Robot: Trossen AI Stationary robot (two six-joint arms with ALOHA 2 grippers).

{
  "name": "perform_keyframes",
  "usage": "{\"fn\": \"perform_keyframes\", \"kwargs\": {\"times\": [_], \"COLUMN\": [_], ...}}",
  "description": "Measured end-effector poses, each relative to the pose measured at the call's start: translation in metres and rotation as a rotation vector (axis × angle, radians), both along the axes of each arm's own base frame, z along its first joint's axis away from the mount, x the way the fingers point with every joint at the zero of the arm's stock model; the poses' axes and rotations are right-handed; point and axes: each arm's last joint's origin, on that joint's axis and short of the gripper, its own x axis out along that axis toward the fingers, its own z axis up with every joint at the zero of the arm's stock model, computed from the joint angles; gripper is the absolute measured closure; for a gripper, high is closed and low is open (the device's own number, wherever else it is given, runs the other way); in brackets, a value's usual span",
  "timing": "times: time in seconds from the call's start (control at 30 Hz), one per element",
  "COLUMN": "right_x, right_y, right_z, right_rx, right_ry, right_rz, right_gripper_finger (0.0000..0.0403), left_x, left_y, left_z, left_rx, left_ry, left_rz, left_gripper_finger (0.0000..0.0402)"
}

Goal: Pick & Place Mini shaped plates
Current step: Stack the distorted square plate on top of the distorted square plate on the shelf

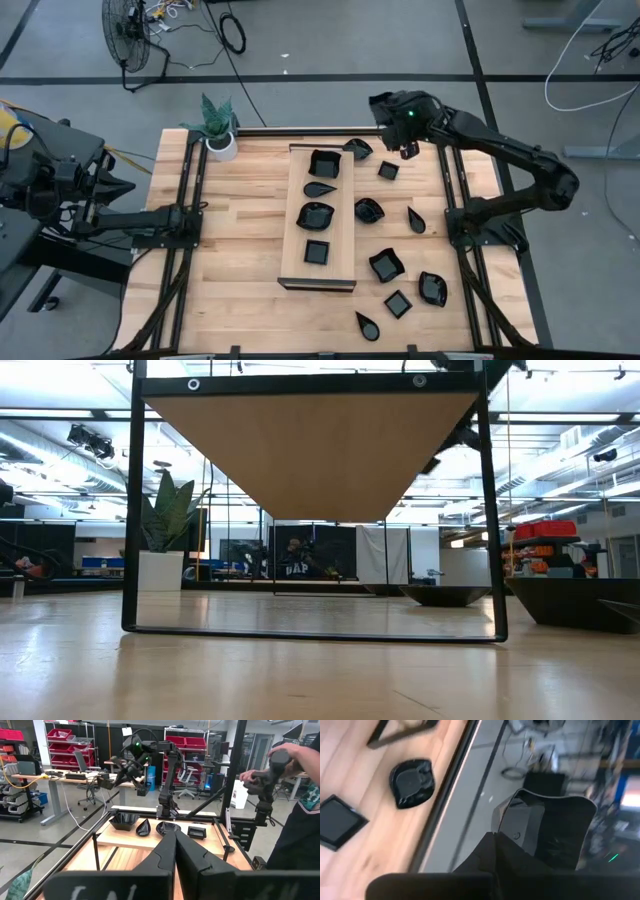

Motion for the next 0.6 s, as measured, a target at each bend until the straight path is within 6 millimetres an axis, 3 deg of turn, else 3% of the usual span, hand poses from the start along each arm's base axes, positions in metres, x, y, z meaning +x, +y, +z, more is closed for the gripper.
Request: {"fn": "perform_keyframes", "kwargs": {"times": [0.27, 0.43, 0.6], "right_x": [0.02, 0.028, 0.041], "right_y": [0.021, 0.031, 0.035], "right_z": [0.019, 0.021, 0.018], "right_rx": [-0.154, -0.271, -0.312], "right_ry": [0.004, 0.069, 0.079], "right_rz": [0.217, 0.416, 0.505], "right_gripper_finger": [0.0402, 0.0402, 0.0402], "left_x": [0.0, 0.0, 0.0], "left_y": [0.0, 0.0, 0.0], "left_z": [0.0, 0.0, 0.0], "left_rx": [0.0, 0.0, -0.001], "left_ry": [0.0, 0.0, 0.0], "left_rz": [0.0, 0.0, 0.0], "left_gripper_finger": [0.0387, 0.0387, 0.0387]}}
